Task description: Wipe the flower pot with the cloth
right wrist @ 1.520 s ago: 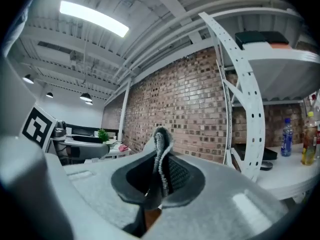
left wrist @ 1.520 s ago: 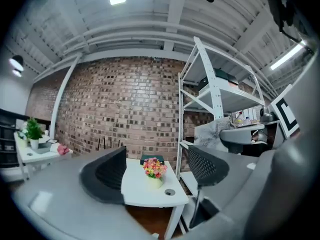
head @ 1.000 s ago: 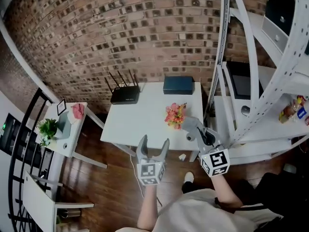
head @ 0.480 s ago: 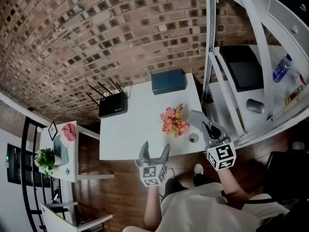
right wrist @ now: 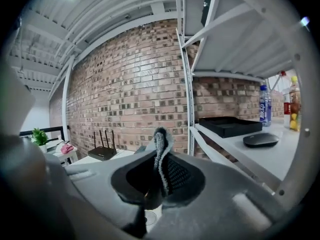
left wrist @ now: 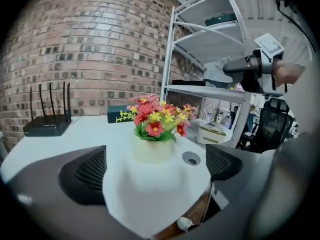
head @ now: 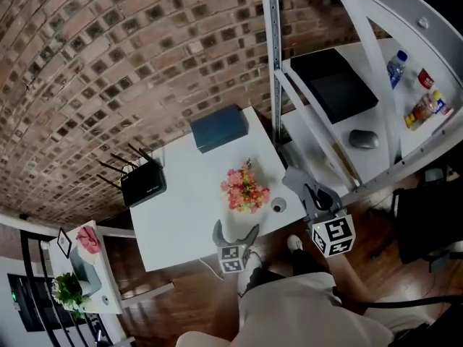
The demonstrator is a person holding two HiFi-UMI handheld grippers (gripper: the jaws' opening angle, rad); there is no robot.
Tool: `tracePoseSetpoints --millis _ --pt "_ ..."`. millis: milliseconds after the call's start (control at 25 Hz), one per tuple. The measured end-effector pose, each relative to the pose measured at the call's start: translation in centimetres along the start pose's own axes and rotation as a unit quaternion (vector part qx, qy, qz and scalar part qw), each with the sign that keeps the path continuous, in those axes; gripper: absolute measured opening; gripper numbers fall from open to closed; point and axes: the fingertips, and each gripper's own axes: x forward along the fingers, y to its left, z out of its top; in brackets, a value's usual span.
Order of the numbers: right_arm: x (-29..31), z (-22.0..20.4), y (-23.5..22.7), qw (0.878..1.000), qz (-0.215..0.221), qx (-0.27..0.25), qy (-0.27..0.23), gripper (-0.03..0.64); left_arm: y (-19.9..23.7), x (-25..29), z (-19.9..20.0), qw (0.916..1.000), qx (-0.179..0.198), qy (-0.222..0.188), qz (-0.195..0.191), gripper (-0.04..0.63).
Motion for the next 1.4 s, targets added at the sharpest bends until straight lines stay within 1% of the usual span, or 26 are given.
tracePoseSetpoints --millis 120,240,280,400,480,560,680,880,1000,1080,1160,1240,1320,1400 --pt "-0.7 0.0 -0.2 1.000 -0.022 -0.006 0.006 -0.002 0.2 3.5 0.1 0.9999 -0.006 -0.011 -0.006 0.632" --pt "-1.9 -0.1 -0.8 0.999 -0.047 -0.014 0.010 -0.002 -0.6 7.1 0.2 0.9990 -0.009 -0.029 -0.033 0.634" --pt "-2.3 -0.2 -1.1 0.998 -0.053 -0.016 0.011 -0.002 -0.5 8.2 0.2 0.9991 -0.008 -0.030 -0.030 0.634" --pt "-3.4 -0.4 -2.2 0.997 -0.075 -0.021 0.017 -0.002 0.6 10.7 -0.1 0.9997 -0.008 -0.022 0.002 0.634" --pt "-4.1 -0.5 -2.8 0.996 -0.088 -0.024 0.022 -0.002 1.0 12.0 0.1 0.9998 -0.012 -0.016 0.010 0.634" --pt "-4.6 -0.6 -3.3 0.995 -0.097 -0.024 0.025 -0.002 1.4 13.4 -0.5 0.9999 -0.006 -0.007 0.013 0.634" --pt "-4.8 -1.1 -3.8 0.994 -0.103 -0.024 0.033 -0.002 1.6 15.3 -1.7 1.0000 -0.002 -0.001 0.008 0.634" --pt "-4.3 -1.4 -3.3 0.994 -0.096 -0.025 0.039 -0.002 1.0 16.0 -0.3 0.9999 0.007 -0.006 -0.006 0.632" --pt "-3.8 -1.3 -3.1 0.995 -0.090 -0.026 0.038 -0.002 0.9 16.8 0.0 0.9997 0.008 0.014 -0.020 0.630" --pt "-3.6 -1.3 -3.1 0.995 -0.088 -0.026 0.038 -0.002 1.0 17.0 0.2 0.9994 -0.012 0.021 -0.026 0.630" --pt "-3.4 -1.2 -3.3 0.995 -0.087 -0.024 0.037 -0.002 1.3 16.9 1.0 0.9981 -0.051 0.018 -0.031 0.630" --pt "-3.1 -0.9 -3.4 0.996 -0.086 -0.023 0.033 -0.002 1.6 16.5 2.0 0.9950 -0.089 0.014 -0.041 0.630" --pt "-2.8 -0.7 -3.3 0.996 -0.083 -0.025 0.030 -0.002 1.7 16.0 2.7 0.9905 -0.123 0.015 -0.059 0.630" --pt "-2.4 -0.4 -3.0 0.996 -0.077 -0.026 0.027 -0.002 1.7 15.2 3.4 0.9825 -0.165 0.012 -0.086 0.630"
